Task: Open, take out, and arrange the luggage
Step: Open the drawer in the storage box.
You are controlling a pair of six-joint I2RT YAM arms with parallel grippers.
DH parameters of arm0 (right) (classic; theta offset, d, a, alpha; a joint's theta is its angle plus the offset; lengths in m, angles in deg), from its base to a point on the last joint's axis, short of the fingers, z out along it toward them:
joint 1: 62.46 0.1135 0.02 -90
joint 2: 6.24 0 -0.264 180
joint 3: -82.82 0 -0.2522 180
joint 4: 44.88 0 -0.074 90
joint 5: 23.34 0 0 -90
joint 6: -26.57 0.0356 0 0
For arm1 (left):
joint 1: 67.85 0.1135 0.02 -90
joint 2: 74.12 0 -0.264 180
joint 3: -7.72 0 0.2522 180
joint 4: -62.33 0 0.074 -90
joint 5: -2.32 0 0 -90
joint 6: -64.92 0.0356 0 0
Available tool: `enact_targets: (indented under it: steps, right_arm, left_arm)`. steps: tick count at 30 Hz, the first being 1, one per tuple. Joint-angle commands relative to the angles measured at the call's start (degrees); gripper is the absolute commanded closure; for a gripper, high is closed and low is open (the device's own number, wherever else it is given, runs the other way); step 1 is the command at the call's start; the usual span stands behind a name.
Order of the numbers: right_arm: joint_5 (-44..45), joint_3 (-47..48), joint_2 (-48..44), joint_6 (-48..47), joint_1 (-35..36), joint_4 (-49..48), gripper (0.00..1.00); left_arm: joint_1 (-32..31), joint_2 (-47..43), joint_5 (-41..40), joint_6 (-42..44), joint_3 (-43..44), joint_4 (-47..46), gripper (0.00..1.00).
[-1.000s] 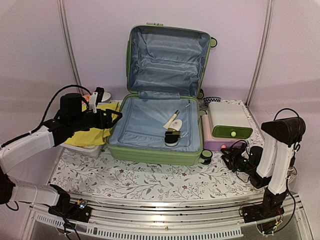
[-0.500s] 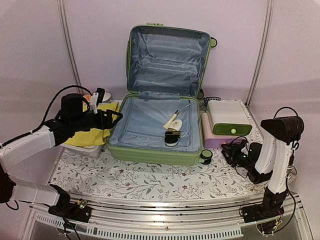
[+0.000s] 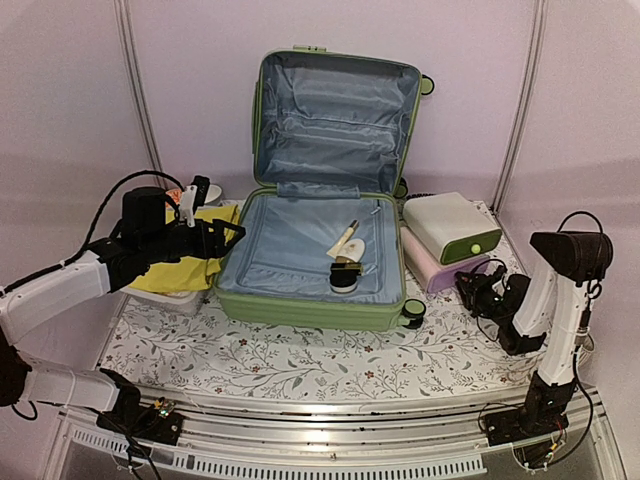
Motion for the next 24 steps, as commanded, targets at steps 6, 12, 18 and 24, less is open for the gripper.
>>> enact_targets:
  steps: [6, 12, 18, 24]
  right_arm:
    - [-0.49, -0.54, -3.25, -2.53, -2.25, -4.84, 0.66]
    - [-1.19, -1.65, -0.58, -1.28, -3.69, -8.02, 0.66]
    - [-1.18, -2.74, 1.21, -0.69, -4.74, -9.80, 0.59]
    - [-1.97, -2.10, 1.19, -0.93, -5.78, -9.86, 0.61]
  left_arm:
    - [-0.76, -0.10, -0.14, 0.77, 0.48, -0.12, 0.24]
    - [-0.71, -0.17, 0.09, 0.61, 0.60, -0.10, 0.24]
    - [-0.72, -0.41, 0.11, 0.51, 0.65, -0.02, 0.24]
    - [-0.74, -0.37, 0.20, 0.55, 0.74, -0.10, 0.24]
